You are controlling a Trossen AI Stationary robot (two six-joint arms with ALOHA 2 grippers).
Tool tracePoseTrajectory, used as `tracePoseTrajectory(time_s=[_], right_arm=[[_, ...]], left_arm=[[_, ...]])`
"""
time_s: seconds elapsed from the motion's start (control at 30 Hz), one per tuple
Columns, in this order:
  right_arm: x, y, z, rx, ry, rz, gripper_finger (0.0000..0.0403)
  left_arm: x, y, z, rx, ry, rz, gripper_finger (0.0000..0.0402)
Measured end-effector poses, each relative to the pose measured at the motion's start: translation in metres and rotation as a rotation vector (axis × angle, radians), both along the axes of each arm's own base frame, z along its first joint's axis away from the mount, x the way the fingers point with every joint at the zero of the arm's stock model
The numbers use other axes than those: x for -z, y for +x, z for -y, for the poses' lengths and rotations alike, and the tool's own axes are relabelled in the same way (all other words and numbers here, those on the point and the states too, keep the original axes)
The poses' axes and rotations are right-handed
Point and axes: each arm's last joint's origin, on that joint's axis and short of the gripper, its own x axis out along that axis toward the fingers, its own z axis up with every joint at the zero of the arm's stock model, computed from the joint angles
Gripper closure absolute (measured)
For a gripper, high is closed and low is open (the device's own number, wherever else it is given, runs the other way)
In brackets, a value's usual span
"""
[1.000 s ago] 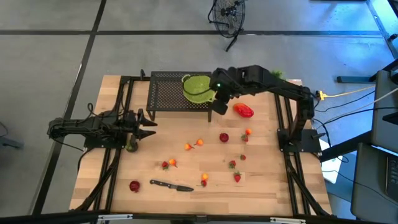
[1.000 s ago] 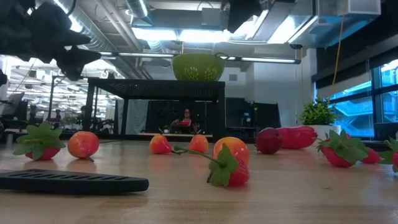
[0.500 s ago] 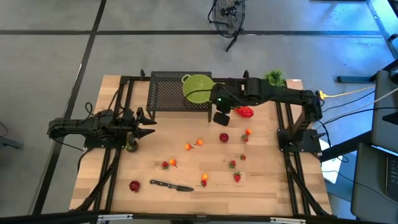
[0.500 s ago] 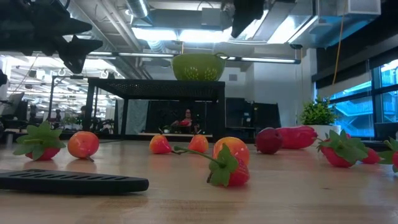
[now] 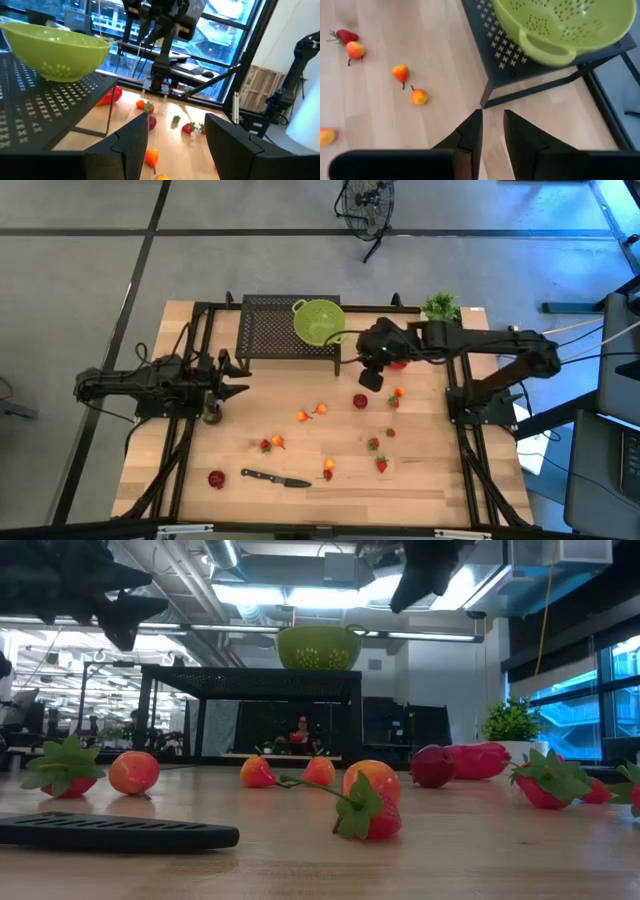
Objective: Pick & Place Fruit
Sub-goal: Put the strawberry into the green strainer bowl on the shelf
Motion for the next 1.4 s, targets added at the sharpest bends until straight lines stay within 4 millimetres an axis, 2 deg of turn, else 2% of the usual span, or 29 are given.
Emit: tracePoseTrajectory(time_s=[0.17,0.3,0.63,1.0,1.13,1.4], right_arm=[[0.022,-0.015,-0.001,0.022,0.012,0.059,0.0329],[0.039,-0.028,-0.001,0.05,0.028,0.101,0.0338],[0.074,-0.044,-0.002,0.105,0.07,0.163,0.0355],[0.11,-0.049,-0.002,0.13,0.092,0.211,0.0359],[0.121,-0.052,0.0,0.21,0.089,0.216,0.0354],[0.125,-0.054,0.0,0.243,0.093,0.219,0.0364]], left_arm=[[-0.018,0.005,0.0,-0.001,0.037,-0.055,0.0213],[-0.029,0.013,0.0,0.002,0.044,-0.171,0.0213],[-0.027,0.046,0.009,0.16,0.051,-0.409,0.0213],[-0.046,0.077,0.038,0.311,0.128,-0.565,0.0213],[-0.046,0.087,0.052,0.348,0.179,-0.632,0.0213],[-0.041,0.107,0.081,0.453,0.365,-0.694,0.0213]])
